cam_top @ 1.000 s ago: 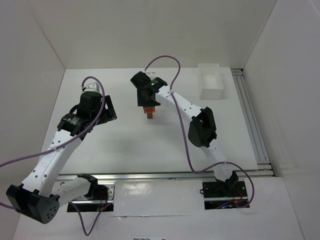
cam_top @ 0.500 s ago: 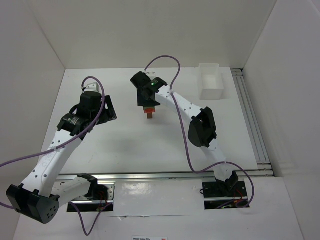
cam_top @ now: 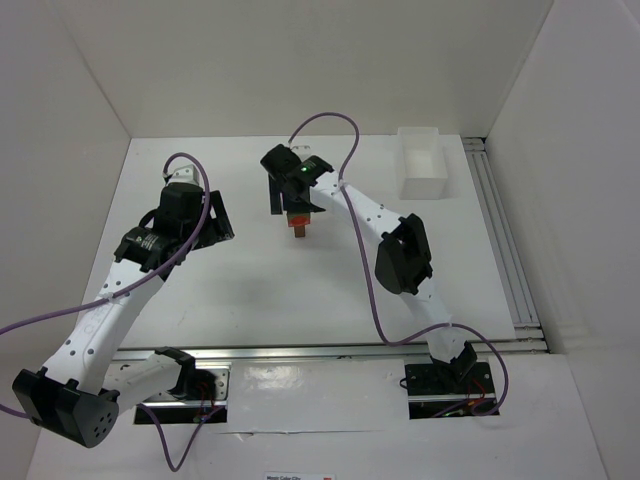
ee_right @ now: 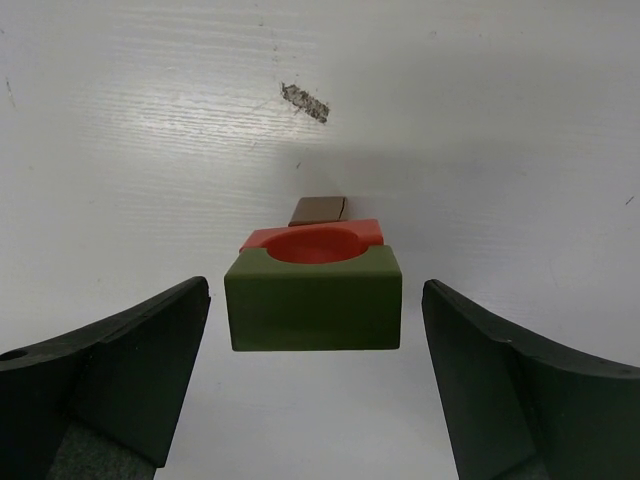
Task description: Build the wood block tower
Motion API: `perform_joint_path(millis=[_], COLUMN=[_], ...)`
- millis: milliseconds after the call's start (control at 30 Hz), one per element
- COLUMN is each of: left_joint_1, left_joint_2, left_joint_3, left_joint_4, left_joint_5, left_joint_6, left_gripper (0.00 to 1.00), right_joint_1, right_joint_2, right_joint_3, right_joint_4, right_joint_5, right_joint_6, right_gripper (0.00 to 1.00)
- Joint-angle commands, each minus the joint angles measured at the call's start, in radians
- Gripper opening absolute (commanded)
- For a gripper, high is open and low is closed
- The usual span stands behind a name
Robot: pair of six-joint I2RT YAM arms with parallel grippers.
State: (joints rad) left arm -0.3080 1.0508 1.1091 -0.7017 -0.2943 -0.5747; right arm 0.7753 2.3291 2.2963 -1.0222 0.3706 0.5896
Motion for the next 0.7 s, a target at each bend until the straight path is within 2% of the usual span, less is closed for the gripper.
perform_joint_path(millis=[0, 200, 367, 433, 667], left_joint_1=[0.007, 0.007, 0.007, 0.007, 0.007], left_joint_2=[0.002, 0.002, 0.002, 0.002, 0.002], left_joint_3=[0.015, 0.015, 0.006, 0.006, 0.006], left_joint_4=[0.03, 0.03, 0.03, 0.03, 0.03], left_joint_5=[-0.009, -0.009, -0.009, -0.009, -0.009], left_joint_6=[0.024, 0.024, 0.024, 0.024, 0.024], left_gripper=[0.86, 0.86, 0.86, 0.86, 0.86], right_joint_1=[0.01, 0.01, 0.01, 0.01, 0.01], right_joint_2=[0.013, 0.022, 0.022, 0.022, 0.032], right_joint_3=[0.029, 0.029, 0.02, 0.02, 0.02], right_joint_4=[-0.024, -0.033, -0.033, -0.024, -0.015], right_joint_5=[0.019, 0.019, 0.01, 0.01, 0.01], right_joint_6=[-0.007, -0.007, -0.007, -0.007, -0.007], right_gripper=[0.94, 0.94, 0.91, 0.86, 0.84])
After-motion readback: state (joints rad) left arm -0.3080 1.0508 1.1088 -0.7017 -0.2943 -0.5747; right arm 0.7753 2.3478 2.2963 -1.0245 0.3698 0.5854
